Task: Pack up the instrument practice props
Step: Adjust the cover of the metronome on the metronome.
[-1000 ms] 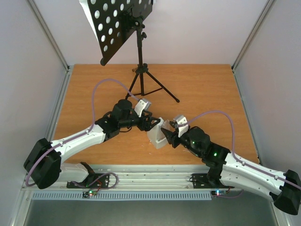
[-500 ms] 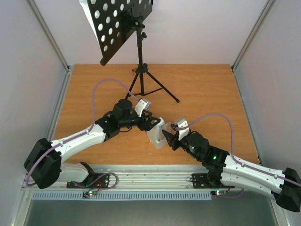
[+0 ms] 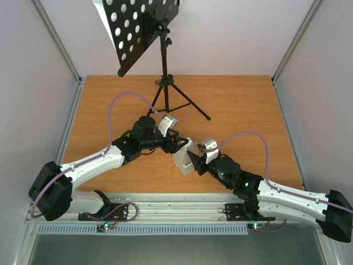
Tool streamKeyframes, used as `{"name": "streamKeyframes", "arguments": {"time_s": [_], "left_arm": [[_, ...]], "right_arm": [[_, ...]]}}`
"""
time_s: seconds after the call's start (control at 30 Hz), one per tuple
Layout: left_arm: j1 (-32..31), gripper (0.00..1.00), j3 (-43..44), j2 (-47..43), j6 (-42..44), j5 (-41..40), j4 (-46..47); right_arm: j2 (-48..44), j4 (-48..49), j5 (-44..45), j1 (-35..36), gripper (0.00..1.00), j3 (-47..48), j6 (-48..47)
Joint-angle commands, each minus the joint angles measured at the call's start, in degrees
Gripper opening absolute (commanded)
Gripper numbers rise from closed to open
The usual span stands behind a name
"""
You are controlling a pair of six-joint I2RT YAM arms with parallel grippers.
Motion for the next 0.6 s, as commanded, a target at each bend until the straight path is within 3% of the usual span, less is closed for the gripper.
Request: {"name": "streamKeyframes", "arguments": {"time_s": [0.0, 0.57], "left_arm": [[0.1, 0.72, 0.7, 1.5, 1.0, -0.5, -1.8], [0.1, 0.7, 0.8, 1.7, 1.0, -0.1, -1.8]], "right_arm": [[0.7, 4.2, 2.4, 1.2, 0.51, -0.5, 0.7], [2.6, 5.4, 3.5, 2.2, 0.51, -1.9, 2.1]]}}
